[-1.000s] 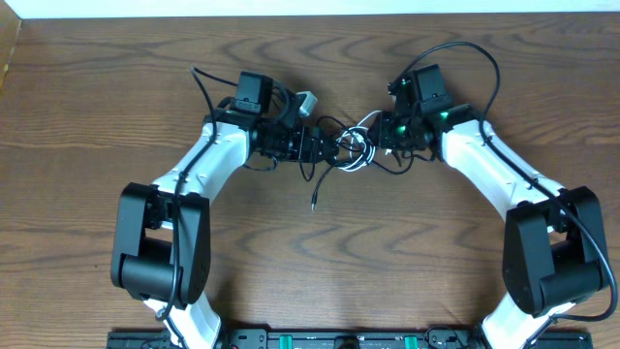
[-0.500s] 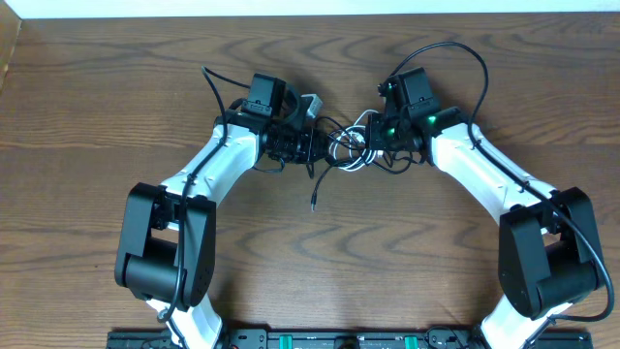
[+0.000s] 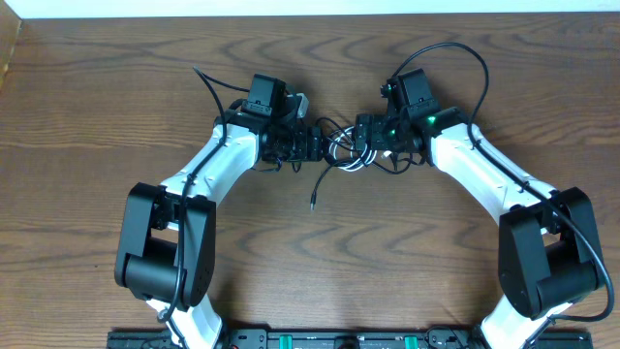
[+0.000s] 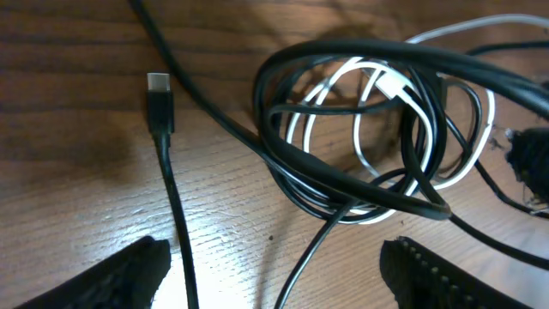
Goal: Untangle cables
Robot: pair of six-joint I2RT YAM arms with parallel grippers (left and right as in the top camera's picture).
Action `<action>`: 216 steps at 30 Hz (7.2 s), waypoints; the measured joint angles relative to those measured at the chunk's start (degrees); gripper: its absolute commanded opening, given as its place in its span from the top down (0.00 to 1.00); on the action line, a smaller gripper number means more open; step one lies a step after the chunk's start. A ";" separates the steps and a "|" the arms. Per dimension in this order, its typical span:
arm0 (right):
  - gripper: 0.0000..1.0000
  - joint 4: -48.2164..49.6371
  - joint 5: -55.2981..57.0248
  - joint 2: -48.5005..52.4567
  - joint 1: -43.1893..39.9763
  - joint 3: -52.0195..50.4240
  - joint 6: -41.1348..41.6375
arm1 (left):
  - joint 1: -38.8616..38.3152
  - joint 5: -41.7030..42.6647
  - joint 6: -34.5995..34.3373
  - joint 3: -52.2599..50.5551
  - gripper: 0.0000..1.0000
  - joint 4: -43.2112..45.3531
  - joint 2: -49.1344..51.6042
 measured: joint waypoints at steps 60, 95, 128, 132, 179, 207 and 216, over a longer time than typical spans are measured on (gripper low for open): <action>0.82 -1.03 3.21 6.71 0.28 3.76 -6.99 | 0.00 -19.45 -1.62 0.00 0.02 -2.91 -0.33; 0.99 -0.55 0.07 7.23 0.26 3.76 -5.44 | -9.33 -13.94 -22.03 0.00 0.22 7.96 -4.24; 0.99 6.67 -24.59 -16.52 -1.92 3.74 -8.48 | -7.26 -27.02 -14.75 -1.01 0.92 -0.61 -0.50; 0.99 9.20 -25.38 -19.91 -1.92 3.74 -7.30 | -7.26 -27.19 -14.51 -1.03 0.92 -0.42 -0.50; 0.75 -9.70 -17.75 -20.74 -1.38 3.74 -6.38 | -5.33 -40.17 -13.75 -1.25 0.87 -0.68 -0.50; 0.66 -17.97 -28.02 4.33 2.43 3.72 -1.27 | -5.33 -40.17 -13.75 -1.27 0.86 -0.87 -0.50; 0.63 -18.05 -25.33 4.57 3.39 3.72 -1.27 | -5.33 -40.17 -13.75 -1.27 0.87 -0.87 -0.50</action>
